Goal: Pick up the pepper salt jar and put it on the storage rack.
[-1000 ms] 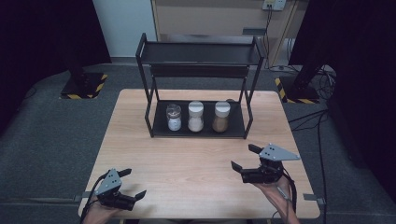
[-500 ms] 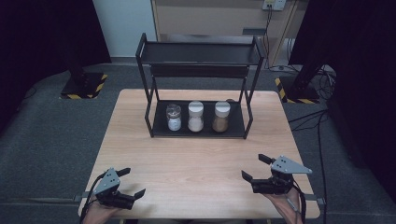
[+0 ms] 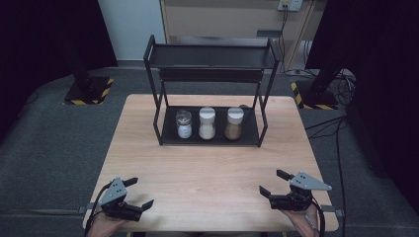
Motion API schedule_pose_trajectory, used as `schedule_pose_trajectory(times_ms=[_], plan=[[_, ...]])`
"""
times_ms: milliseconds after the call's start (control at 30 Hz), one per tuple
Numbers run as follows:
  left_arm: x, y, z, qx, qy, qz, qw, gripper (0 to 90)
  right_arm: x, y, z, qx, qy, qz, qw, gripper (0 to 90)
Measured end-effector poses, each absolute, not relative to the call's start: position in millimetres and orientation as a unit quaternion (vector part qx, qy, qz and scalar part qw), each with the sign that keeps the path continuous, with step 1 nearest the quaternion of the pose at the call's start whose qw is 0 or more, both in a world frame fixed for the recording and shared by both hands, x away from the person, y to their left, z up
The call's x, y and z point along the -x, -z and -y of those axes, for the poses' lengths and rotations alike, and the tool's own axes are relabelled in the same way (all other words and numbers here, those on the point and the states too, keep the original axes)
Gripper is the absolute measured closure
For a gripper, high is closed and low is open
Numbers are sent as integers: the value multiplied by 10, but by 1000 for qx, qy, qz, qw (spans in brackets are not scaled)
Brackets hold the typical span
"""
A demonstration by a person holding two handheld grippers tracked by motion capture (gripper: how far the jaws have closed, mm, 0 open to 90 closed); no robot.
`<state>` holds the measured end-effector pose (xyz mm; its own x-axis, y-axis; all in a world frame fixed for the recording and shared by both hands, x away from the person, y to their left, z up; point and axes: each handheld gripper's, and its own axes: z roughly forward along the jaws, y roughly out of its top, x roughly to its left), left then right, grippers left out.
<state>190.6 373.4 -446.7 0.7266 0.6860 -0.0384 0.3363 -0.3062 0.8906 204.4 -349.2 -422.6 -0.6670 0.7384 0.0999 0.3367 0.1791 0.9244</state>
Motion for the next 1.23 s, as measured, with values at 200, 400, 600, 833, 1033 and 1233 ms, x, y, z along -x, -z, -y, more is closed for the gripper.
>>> schedule_pose_trajectory(times_ms=[200, 400, 600, 833, 1033, 1233], plan=[[-1905, 4469, -3737, -788, -176, -321, 495, 0, -2014, 4257, 3504, -351, -533, -744, 199, 88], [-1897, 4472, -3739, -787, -179, -320, 497, 0, -2024, 4270, 3487, -348, -528, -749, 200, 84], [-1857, 4481, -3768, -777, -190, -324, 505, 0, -2011, 4305, 3522, -364, -526, -739, 212, 76], [-1828, 4488, -3817, -769, -200, -329, 510, 0, -1994, 4324, 3567, -384, -522, -728, 224, 68], [-1810, 4504, -3850, -760, -206, -337, 516, 0, -1993, 4326, 3585, -394, -519, -724, 228, 66], [-1820, 4505, -3847, -762, -204, -335, 515, 0, -2008, 4316, 3561, -394, -512, -729, 225, 67]])
